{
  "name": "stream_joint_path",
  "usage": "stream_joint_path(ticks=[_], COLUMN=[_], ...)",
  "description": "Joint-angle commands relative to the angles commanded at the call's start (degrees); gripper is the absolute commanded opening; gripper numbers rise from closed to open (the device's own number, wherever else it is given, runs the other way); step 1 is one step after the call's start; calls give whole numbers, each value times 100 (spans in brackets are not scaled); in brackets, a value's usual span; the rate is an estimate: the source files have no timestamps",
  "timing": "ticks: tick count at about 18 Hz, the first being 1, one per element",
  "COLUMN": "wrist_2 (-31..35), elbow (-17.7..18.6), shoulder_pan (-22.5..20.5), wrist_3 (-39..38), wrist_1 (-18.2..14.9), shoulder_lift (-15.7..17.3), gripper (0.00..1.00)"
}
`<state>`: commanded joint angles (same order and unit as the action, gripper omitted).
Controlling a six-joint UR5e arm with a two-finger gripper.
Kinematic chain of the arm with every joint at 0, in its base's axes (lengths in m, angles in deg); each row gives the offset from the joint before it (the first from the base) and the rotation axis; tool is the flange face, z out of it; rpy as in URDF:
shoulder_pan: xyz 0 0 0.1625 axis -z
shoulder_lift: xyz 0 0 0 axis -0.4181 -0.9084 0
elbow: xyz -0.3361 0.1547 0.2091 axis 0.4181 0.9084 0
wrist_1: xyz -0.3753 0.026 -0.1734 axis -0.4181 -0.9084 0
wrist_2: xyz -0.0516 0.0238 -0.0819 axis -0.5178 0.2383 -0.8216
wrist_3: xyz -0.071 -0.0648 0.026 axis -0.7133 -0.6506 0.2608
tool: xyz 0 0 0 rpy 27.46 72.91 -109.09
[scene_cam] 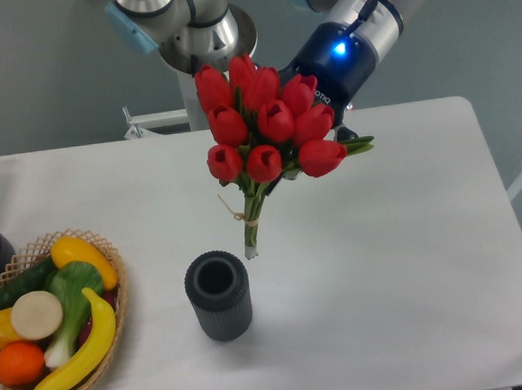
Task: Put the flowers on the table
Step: 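Hold the red tulip bouquet above the black vase with the gripper, then carry the tulip bouquet up and away from the black vase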
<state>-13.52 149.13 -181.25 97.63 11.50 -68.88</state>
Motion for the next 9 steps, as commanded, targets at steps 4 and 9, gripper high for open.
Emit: stream_joint_path(ticks=[4, 9], wrist_2=[1262, 2134], elbow=[70, 351], shoulder_pan=[-62, -290], wrist_3=[35, 53], wrist_1=[18, 0], shoulder_lift=[96, 483], gripper=[51, 52])
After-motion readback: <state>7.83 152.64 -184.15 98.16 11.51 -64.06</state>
